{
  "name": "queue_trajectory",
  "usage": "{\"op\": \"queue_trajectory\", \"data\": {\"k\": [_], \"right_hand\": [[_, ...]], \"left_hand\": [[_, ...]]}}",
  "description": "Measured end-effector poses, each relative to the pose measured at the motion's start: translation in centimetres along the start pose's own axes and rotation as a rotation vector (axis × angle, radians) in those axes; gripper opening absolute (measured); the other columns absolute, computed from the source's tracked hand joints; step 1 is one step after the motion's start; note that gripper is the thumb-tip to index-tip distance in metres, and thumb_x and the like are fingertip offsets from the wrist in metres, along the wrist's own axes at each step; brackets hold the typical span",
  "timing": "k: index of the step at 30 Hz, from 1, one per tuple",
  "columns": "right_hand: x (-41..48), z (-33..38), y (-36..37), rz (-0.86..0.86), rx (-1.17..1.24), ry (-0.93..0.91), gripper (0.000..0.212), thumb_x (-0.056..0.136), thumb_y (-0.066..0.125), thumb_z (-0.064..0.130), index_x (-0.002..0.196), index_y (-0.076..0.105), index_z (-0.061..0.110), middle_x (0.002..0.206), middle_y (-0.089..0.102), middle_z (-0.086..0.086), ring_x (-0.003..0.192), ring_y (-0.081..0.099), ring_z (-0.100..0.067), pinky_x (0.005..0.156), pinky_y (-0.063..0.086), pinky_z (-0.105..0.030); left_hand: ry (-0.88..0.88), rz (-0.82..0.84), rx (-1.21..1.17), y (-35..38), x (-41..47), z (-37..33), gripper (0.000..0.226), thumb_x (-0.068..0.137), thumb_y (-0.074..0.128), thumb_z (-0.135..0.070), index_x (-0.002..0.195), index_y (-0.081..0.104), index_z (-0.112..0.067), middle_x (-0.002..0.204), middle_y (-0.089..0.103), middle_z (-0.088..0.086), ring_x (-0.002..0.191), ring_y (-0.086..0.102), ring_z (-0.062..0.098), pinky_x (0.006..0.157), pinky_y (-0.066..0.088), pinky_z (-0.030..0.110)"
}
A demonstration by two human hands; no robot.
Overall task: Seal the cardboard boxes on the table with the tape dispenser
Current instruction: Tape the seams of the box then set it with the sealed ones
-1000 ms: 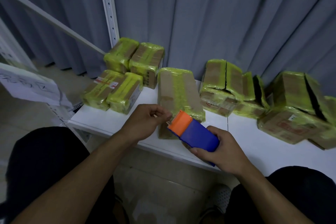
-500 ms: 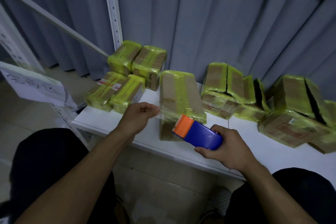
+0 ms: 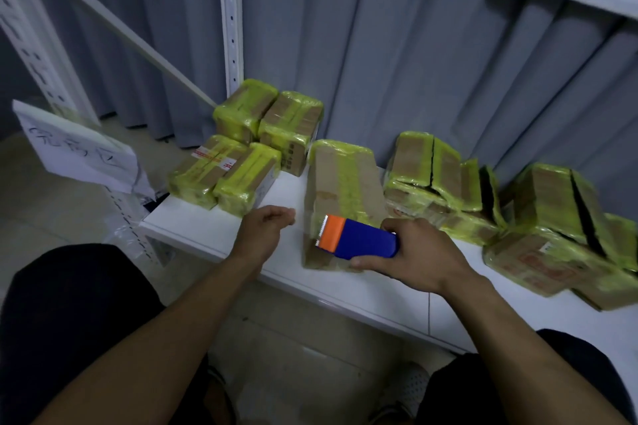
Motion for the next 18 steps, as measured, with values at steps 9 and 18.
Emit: {"op": "queue_trajectory", "data": {"k": [9, 18], "right_hand": [[3.5, 1.5, -1.2, 0.076, -0.295, 0.057, 0.061, 0.074, 0.06, 0.086, 0.097, 0.06, 0.029, 0.083, 0.064, 0.009, 0.074, 0.064, -0.011, 0.065, 0.058, -0.032], [5.5, 1.5, -1.3, 0.147, -0.328, 0.161, 0.072, 0.069, 0.065, 0.086, 0.106, 0.064, 0.024, 0.083, 0.068, 0.006, 0.075, 0.067, -0.014, 0.071, 0.062, -0.036]], "left_hand": [[-0.089, -0.038, -0.154, 1.6, 0.9, 2.5, 0.007, 0.091, 0.069, -0.025, 0.088, 0.072, -0.019, 0.097, 0.074, 0.0, 0.071, 0.054, 0.011, 0.081, 0.05, 0.038], [-0.173, 0.001, -0.173, 3.8, 2.5, 4.4, 0.008, 0.092, 0.069, -0.031, 0.092, 0.071, -0.024, 0.109, 0.072, 0.003, 0.07, 0.049, 0.01, 0.061, 0.047, 0.028]]}}
Point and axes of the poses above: each hand's wrist, its own x-axis towards the middle knuckle, its own y-axis out of the palm, z = x × y, the point moved 2 cm from there along x, towards the middle knuckle
